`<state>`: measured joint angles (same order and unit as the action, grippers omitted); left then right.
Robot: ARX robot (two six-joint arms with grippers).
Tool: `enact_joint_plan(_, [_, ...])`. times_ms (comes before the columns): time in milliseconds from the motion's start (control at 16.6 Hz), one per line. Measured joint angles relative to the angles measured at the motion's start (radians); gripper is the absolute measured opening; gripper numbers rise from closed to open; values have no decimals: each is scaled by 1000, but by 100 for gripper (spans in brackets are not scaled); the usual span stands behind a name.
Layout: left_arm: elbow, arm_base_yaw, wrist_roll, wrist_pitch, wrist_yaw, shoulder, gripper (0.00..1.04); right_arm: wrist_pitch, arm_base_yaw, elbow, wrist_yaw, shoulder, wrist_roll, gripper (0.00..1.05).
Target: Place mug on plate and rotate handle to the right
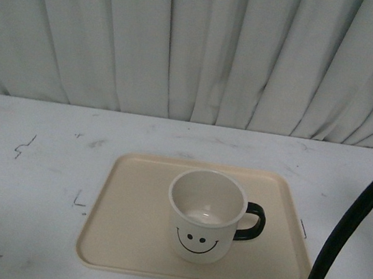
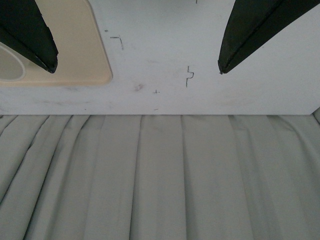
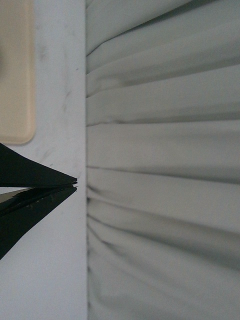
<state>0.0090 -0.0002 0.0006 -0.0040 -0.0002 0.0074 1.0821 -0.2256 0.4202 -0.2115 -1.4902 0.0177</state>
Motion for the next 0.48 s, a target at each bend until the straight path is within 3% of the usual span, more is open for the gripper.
enact_joint_plan(180, [0, 0, 0, 0, 0, 0, 98, -11, 69, -147, 42, 137, -3, 2])
enact_joint_plan(240, [0, 0, 0, 0, 0, 0, 98, 54, 86, -196, 65, 159, -3, 2])
enact_joint_plan(481, [0, 0, 0, 0, 0, 0, 98, -64, 137, -311, 115, 364, -3, 2])
